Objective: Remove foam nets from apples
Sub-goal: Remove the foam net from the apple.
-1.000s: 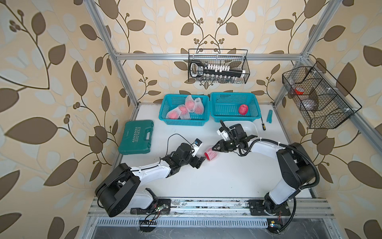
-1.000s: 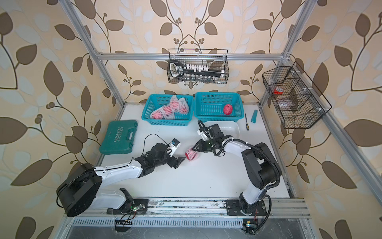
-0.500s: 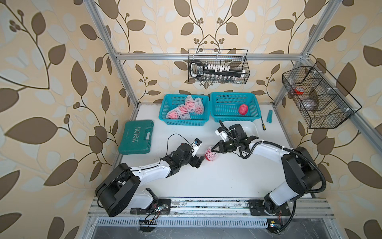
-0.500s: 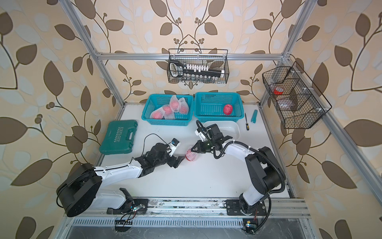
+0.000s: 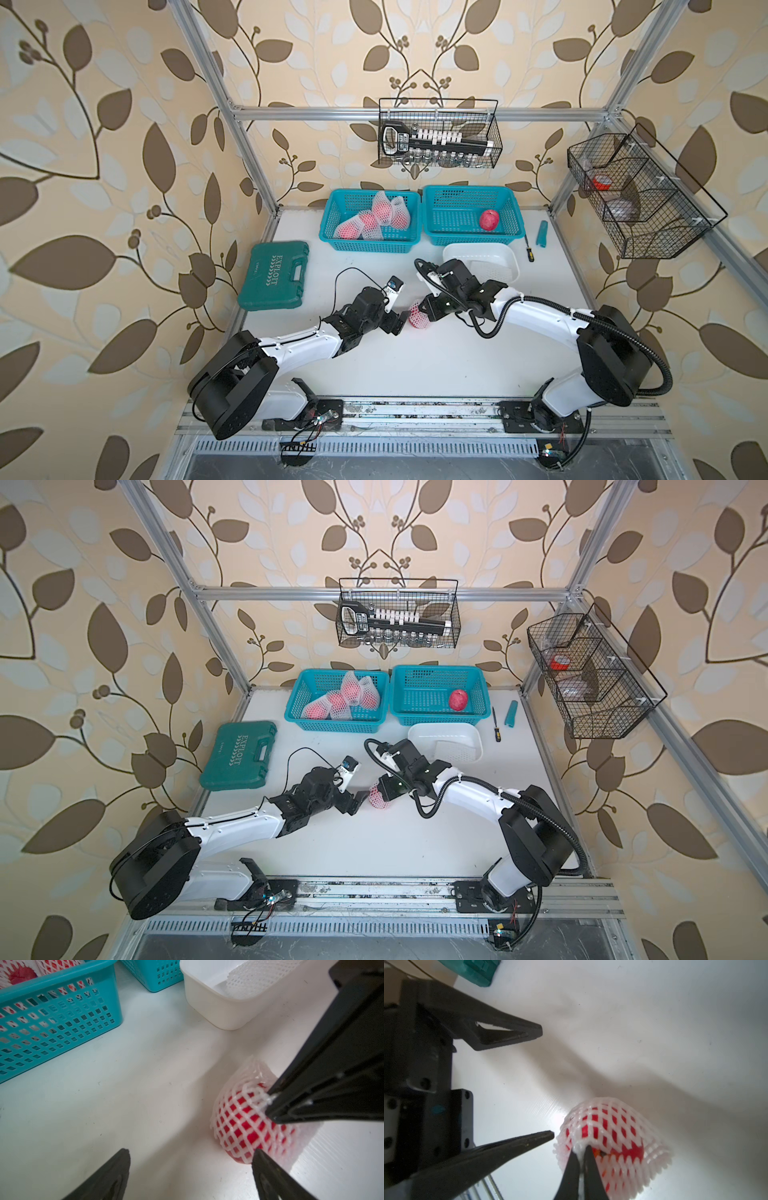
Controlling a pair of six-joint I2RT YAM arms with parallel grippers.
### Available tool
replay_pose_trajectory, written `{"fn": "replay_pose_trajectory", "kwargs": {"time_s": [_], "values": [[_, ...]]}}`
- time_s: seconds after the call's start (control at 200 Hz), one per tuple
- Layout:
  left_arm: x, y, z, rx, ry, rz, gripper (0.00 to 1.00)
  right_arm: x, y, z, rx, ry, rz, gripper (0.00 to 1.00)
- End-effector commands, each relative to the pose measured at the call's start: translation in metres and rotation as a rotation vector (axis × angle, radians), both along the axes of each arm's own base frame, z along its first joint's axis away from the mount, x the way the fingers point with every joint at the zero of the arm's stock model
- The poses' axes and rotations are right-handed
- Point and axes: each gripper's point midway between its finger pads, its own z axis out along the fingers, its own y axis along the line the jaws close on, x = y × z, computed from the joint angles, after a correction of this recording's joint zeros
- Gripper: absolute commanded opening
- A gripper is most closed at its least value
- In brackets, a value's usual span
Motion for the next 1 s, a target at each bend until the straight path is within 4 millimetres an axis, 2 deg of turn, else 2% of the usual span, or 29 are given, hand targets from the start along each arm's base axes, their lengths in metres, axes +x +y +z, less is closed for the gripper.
{"fn": "replay_pose_trajectory", "kwargs": {"time_s": [0.0,0.08,0.145,0.18,0.215,0.265,0.32,0.43,0.52,0.645,0.71,0.785,0.89,0.995], "values": [[0.002,0.002,0.008,-0.008,-0.037,0.017,0.93,0.014,-0.009,0.018,-0.173,-0.189,-0.010,0.00],[0.003,0.002,0.009,-0.007,-0.037,0.022,0.93,0.006,0.002,0.023,-0.189,-0.231,0.044,0.00],[0.003,0.003,0.010,-0.008,-0.041,0.024,0.93,0.004,0.004,0.018,-0.202,-0.226,0.056,0.02],[0.003,0.003,0.010,-0.008,-0.042,0.027,0.93,0.003,0.005,0.016,-0.206,-0.213,0.056,0.13],[0.003,0.003,0.010,-0.007,-0.043,0.028,0.93,0.003,0.006,0.015,-0.204,-0.203,0.055,0.33],[0.003,0.004,0.011,-0.006,-0.042,0.028,0.93,-0.001,0.009,0.019,-0.180,-0.186,0.063,0.48],[0.003,0.004,0.010,-0.002,-0.036,0.030,0.93,-0.005,0.016,0.033,-0.126,-0.177,0.081,0.54],[0.002,0.004,0.008,0.004,-0.026,0.031,0.93,-0.014,0.033,0.074,0.038,-0.183,0.137,0.65],[0.003,0.005,0.006,0.013,-0.025,0.035,0.93,-0.003,0.023,0.091,0.093,-0.183,0.074,0.71],[0.003,0.004,0.009,0.002,-0.029,0.028,0.93,0.027,-0.018,0.080,0.182,-0.063,-0.085,0.73],[0.002,0.003,0.010,0.000,-0.030,0.026,0.93,0.032,-0.031,0.065,0.251,0.016,-0.102,0.77],[0.002,0.003,0.012,-0.002,-0.030,0.024,0.93,0.027,-0.033,0.050,0.284,0.072,-0.063,0.80],[0.001,0.002,0.012,-0.002,-0.021,0.016,0.93,0.018,-0.023,0.042,0.358,0.095,-0.022,0.85],[0.000,0.001,0.014,-0.011,-0.017,0.011,0.93,0.016,-0.017,0.029,0.359,0.122,-0.013,0.85]]}}
